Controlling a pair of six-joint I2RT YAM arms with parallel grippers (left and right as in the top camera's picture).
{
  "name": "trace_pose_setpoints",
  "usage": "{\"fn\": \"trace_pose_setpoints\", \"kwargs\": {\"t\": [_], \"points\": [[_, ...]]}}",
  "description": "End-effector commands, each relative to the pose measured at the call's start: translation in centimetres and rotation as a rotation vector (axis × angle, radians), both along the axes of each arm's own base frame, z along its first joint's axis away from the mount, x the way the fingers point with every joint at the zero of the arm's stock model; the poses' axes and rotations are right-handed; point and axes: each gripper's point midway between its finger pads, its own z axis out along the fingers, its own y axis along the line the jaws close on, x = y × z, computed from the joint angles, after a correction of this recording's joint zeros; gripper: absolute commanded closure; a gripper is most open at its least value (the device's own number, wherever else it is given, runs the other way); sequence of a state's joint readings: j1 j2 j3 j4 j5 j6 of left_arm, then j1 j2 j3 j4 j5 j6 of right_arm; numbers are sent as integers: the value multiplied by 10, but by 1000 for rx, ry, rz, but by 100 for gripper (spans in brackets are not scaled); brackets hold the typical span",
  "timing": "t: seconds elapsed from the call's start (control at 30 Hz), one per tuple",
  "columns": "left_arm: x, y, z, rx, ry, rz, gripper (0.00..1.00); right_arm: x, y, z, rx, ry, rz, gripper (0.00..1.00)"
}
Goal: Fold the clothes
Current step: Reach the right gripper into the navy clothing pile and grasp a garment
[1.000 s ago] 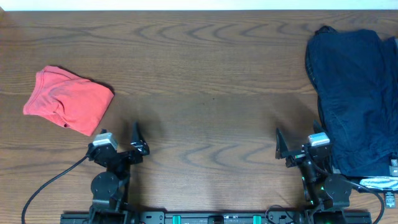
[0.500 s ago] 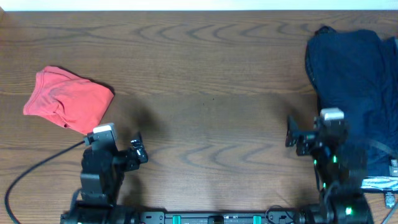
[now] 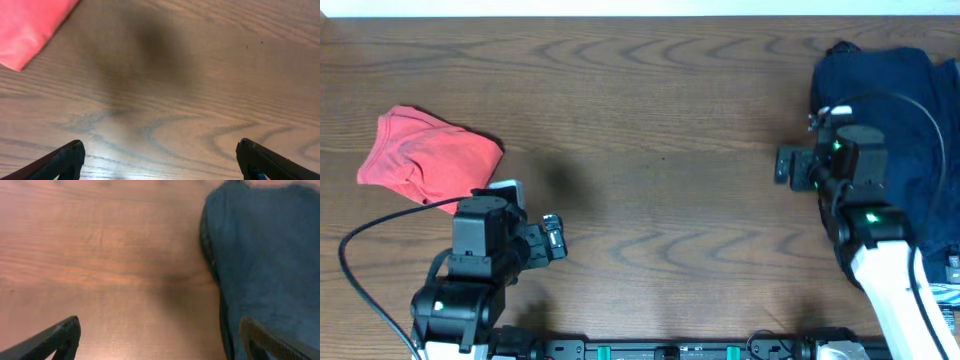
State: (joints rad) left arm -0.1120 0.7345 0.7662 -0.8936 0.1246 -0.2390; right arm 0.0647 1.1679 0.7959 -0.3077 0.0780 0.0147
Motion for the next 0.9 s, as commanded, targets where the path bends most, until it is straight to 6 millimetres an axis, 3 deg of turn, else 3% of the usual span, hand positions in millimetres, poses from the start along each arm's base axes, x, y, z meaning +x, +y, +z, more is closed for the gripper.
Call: {"fn": "trace_pose_setpoints", "kwargs": {"t": [0.0,0.17,0.33,0.6,0.87], "points": [[3,-3,7,-22,-9,-1,2,20,-26,-4,-59,-21,-89,1],[2,-3,7,-22,-8,-1,2,45,-71,-44,-105,17,-224,9],[2,-3,7,-22,-8,-1,2,49,-112,-86,-194,84,-370,17],[2,-3,7,-22,-8,-1,2,57,-125,-127,-202,122,-400,24],[3,-3,7,-22,-9,-1,2,52,-130,-148,-202,171,-409,32]]}}
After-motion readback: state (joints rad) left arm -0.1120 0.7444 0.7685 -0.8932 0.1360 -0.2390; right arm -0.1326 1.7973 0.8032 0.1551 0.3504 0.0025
